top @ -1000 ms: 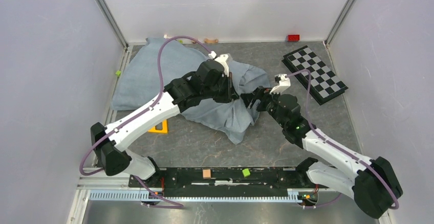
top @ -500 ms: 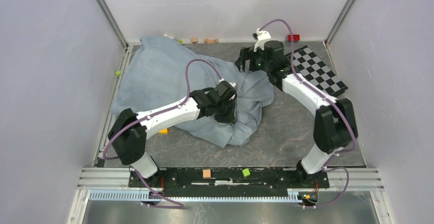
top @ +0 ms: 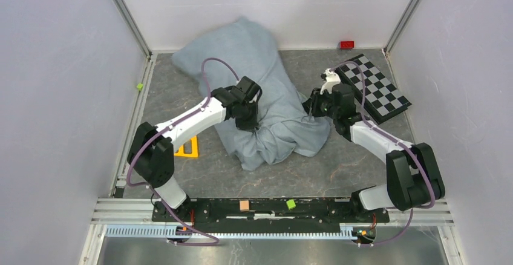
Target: Put the pillow into the pillowcase
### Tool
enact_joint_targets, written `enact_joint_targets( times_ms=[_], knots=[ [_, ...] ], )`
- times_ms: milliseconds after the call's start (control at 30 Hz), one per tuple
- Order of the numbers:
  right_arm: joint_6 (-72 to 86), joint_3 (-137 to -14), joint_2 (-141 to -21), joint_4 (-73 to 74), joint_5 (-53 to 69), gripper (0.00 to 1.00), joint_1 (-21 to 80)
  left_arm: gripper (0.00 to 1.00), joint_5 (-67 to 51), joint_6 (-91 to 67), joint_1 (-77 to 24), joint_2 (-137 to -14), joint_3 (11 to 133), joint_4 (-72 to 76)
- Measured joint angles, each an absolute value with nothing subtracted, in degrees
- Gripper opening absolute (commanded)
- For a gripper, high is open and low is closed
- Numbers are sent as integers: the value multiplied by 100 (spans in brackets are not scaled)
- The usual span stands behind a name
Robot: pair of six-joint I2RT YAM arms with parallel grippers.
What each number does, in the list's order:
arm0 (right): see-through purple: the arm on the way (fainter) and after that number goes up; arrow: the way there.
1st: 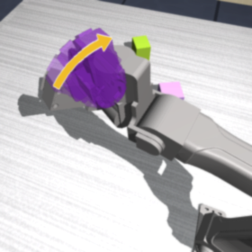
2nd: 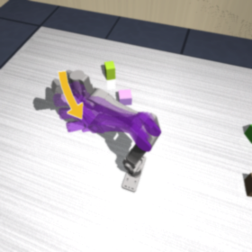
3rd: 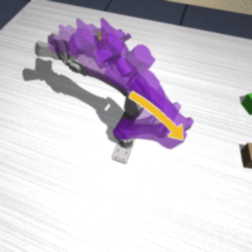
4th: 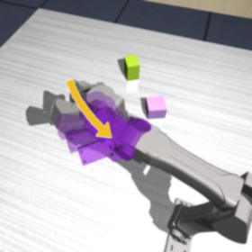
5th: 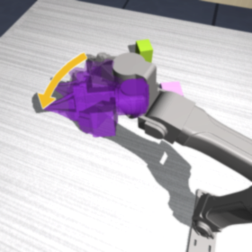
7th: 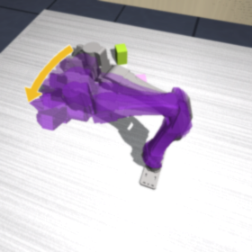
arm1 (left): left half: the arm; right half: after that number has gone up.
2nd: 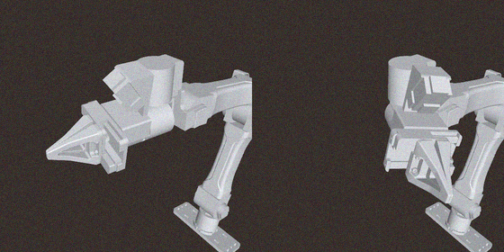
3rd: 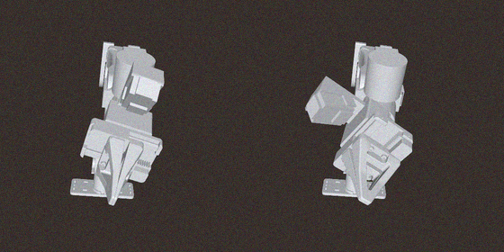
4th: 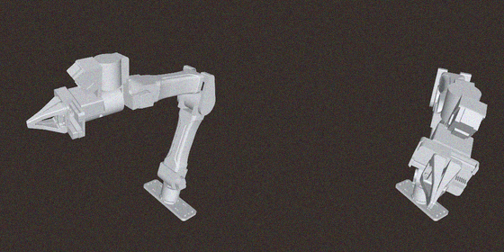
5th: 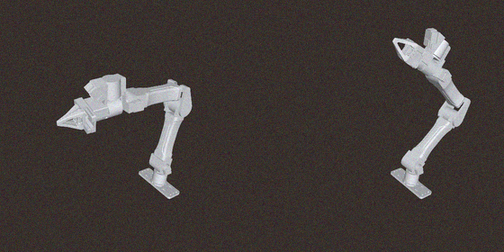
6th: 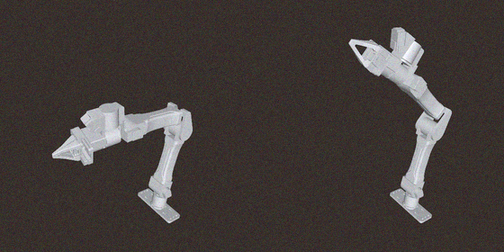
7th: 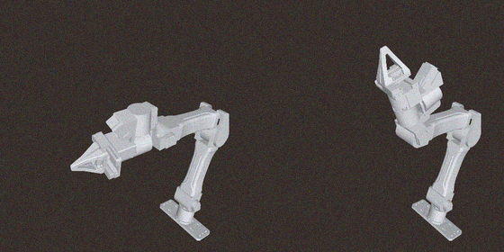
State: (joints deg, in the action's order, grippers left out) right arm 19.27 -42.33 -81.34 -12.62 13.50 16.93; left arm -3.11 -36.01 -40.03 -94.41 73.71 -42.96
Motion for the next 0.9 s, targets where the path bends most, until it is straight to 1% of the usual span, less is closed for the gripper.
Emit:
enact_joint_targets(
  times_ms=[67,100,167,233,367,533,667,700,767,833,867,900],
  knots=[
    [2005,-4176,-8049,-1144,1358,62,1540,2,-150,-3507,-3850,-9548,7664,-4464],
    [2034,-4182,-8051,-1094,1378,73,1496,3,-89,-3468,-3795,-9607,7822,-4534],
    [2069,-4209,-8047,-919,1420,82,1402,3,-25,-3398,-3745,-9673,8025,-4654],
    [2080,-4261,-8018,-762,1481,86,1337,4,-12,-3365,-3747,-9657,8044,-4755],
    [2145,-4257,-7634,-491,1828,86,1083,4,-12,-3339,-3752,-9553,8031,-4801],
    [2342,-3959,-6995,-657,2381,80,786,4,-12,-3321,-3752,-9365,8029,-4801],
    [2397,-3885,-7076,-687,2657,82,738,5,-19,-3319,-3750,-9306,8025,-4797],
    [2381,-3865,-7116,-685,2687,81,738,7,-23,-3319,-3750,-9282,8020,-4797],
    [2331,-3824,-7183,-687,2742,76,738,11,-30,-3319,-3750,-9205,8009,-4792],
    [2263,-3813,-7286,-725,2869,70,720,19,-84,-3319,-3745,-9052,7999,-4790],
    [2265,-3811,-7363,-777,2965,65,707,24,-123,-3319,-3739,-8976,7999,-4786],
    [2272,-3800,-7428,-847,3039,55,703,33,-172,-3317,-3734,-8868,7999,-4786]
  ],
)
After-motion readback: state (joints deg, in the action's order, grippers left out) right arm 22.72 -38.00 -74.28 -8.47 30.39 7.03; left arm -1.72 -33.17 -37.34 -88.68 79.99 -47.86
